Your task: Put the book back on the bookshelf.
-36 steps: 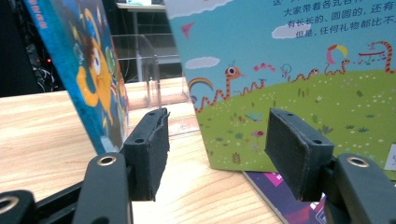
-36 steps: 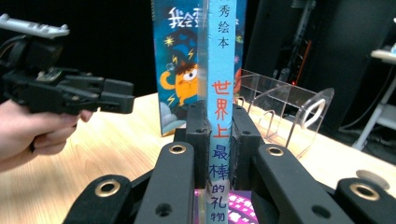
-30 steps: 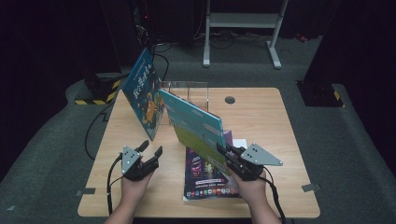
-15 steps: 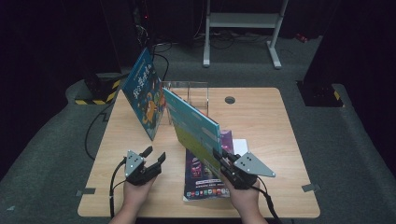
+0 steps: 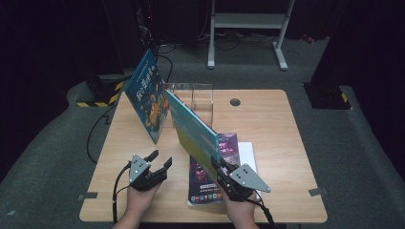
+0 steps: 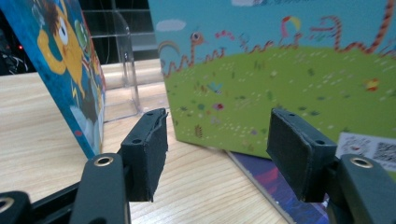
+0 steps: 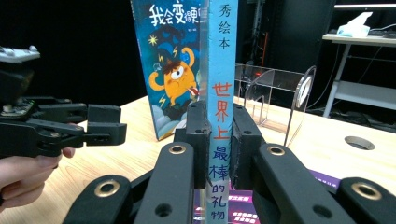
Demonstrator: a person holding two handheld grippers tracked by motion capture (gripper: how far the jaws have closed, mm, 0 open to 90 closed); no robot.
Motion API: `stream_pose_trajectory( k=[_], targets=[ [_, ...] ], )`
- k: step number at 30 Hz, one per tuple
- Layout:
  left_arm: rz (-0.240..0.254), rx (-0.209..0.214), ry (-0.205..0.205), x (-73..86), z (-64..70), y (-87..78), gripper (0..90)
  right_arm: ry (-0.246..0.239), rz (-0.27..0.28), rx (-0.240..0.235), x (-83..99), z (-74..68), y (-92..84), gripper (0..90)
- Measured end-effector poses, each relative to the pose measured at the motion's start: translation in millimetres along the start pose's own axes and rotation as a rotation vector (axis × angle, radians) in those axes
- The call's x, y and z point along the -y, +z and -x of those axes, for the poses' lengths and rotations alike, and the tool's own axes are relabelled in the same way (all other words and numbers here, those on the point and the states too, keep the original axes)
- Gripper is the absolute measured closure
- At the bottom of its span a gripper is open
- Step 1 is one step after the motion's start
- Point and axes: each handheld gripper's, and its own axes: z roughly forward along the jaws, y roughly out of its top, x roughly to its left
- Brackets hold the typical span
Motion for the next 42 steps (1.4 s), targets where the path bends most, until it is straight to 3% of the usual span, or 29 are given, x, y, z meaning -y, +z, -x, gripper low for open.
stream_pose_trajectory(
  k=[6, 18, 26, 35, 42],
  targets=[
    [0.002, 0.010, 0.010, -12.8, 7.8, -1.0, 32.5, -0.020, 0.014, 0.009, 3.0, -7.1, 2.1, 80.7],
    [0.084, 0.104, 0.017, -56.9, 52.8, -14.7, 22.2, -0.025, 0.030, 0.026, 6.4, -13.9, 4.7, 80.6],
    [0.109, 0.162, 0.028, -71.6, 76.1, -15.0, 19.1, -0.027, 0.037, 0.027, 8.0, -17.9, 5.3, 80.4],
    [0.134, 0.193, 0.028, -85.8, 93.3, -13.2, 17.7, -0.031, 0.042, 0.027, 9.0, -18.4, 5.6, 80.4],
    [0.145, 0.191, 0.039, -93.0, 103.6, -8.1, 16.9, -0.030, 0.045, 0.026, 9.5, -19.0, 5.6, 80.3]
  ],
)
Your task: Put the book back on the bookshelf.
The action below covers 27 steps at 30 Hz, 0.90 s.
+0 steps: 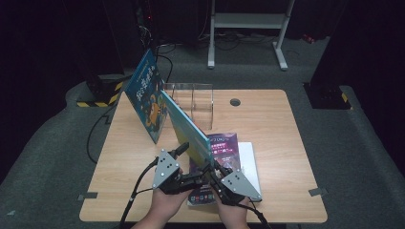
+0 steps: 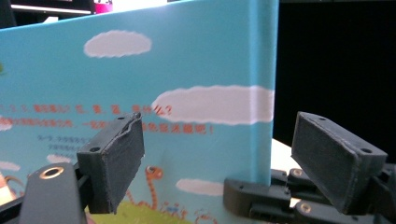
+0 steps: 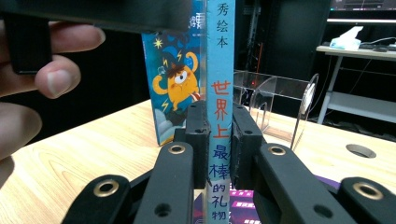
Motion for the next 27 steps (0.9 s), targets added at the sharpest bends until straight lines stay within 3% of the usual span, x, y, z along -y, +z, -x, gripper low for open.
stream_pose_trajectory(
  k=[10, 16, 22, 27],
  targets=[
    [-0.005, -0.015, -0.012, -5.5, 5.5, 11.2, 15.6, -0.009, 0.002, -0.009, 1.0, -3.4, -0.2, 79.9],
    [-0.016, -0.058, -0.008, -6.2, 7.2, 12.7, 14.8, -0.029, 0.010, -0.007, 2.4, -7.5, -0.4, 79.9],
    [-0.035, -0.128, 0.014, -0.6, 10.0, 14.9, 13.5, -0.054, 0.007, -0.031, 4.0, -11.6, -0.6, 79.0],
    [-0.037, -0.155, -0.006, 1.0, 6.0, 10.9, 14.6, -0.062, 0.008, -0.060, 6.6, -17.0, 0.3, 76.7]
  ],
)
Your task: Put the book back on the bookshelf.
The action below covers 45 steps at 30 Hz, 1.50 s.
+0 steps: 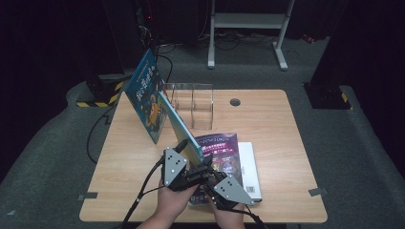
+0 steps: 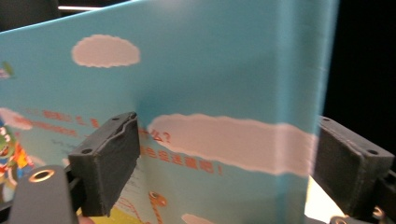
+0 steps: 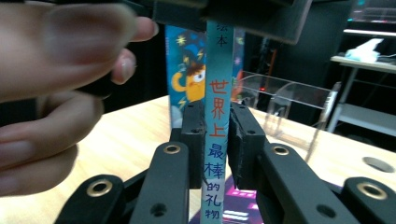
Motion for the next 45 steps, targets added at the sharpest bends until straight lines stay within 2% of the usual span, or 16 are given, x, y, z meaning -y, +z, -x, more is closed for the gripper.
stream_pose_trajectory(
  k=[7, 13, 26, 36, 45],
  targets=[
    [-0.010, -0.016, -0.009, 4.2, -6.6, -7.2, 17.5, 0.002, -0.016, -0.031, 6.9, -10.7, 4.3, 74.4],
    [-0.029, -0.006, 0.001, 8.9, -10.0, -12.8, 20.7, 0.009, -0.030, -0.059, 9.6, -14.3, 8.0, 72.2],
    [-0.017, -0.014, 0.034, 17.3, -8.9, -23.5, 29.7, 0.039, -0.061, -0.107, 14.9, -19.3, 12.2, 68.3],
    [-0.004, -0.024, 0.031, 23.0, -10.2, -32.0, 38.4, 0.057, -0.079, -0.146, 15.8, -23.4, 18.0, 64.5],
    [0.012, -0.047, 0.022, 27.8, -14.8, -40.7, 46.5, 0.048, -0.081, -0.184, 14.9, -28.0, 21.6, 63.5]
  ],
)
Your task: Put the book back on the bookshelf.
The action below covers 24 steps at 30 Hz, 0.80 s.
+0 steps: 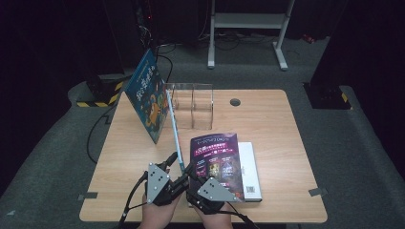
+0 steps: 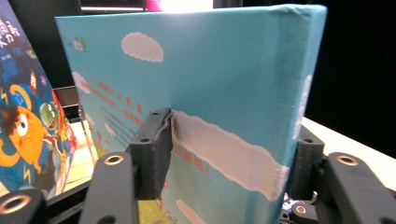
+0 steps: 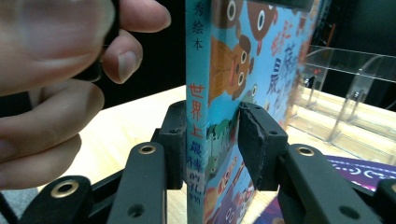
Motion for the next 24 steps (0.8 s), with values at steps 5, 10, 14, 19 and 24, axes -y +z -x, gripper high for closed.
stream_pose_trajectory(
  k=[5, 10, 14, 19, 24],
  targets=[
    [0.019, -0.045, -0.008, 4.8, -2.8, -3.8, 56.8, -0.013, -0.004, -0.027, 2.7, -3.4, -0.4, 63.0],
    [0.044, -0.113, -0.035, 6.9, -16.1, -10.0, 68.6, -0.018, -0.003, -0.035, 3.8, -3.8, -3.3, 63.0],
    [0.047, -0.126, -0.040, 10.1, -25.6, -14.2, 71.1, -0.016, -0.008, -0.025, 5.5, -1.2, -4.4, 63.1],
    [0.061, -0.164, -0.071, 9.1, -38.7, -19.3, 74.5, -0.014, -0.016, -0.012, 7.7, 1.9, -5.5, 63.1],
    [0.061, -0.175, -0.050, 7.9, -47.4, -21.5, 76.5, -0.014, -0.021, 0.008, 8.3, 8.5, -7.9, 63.1]
  ],
)
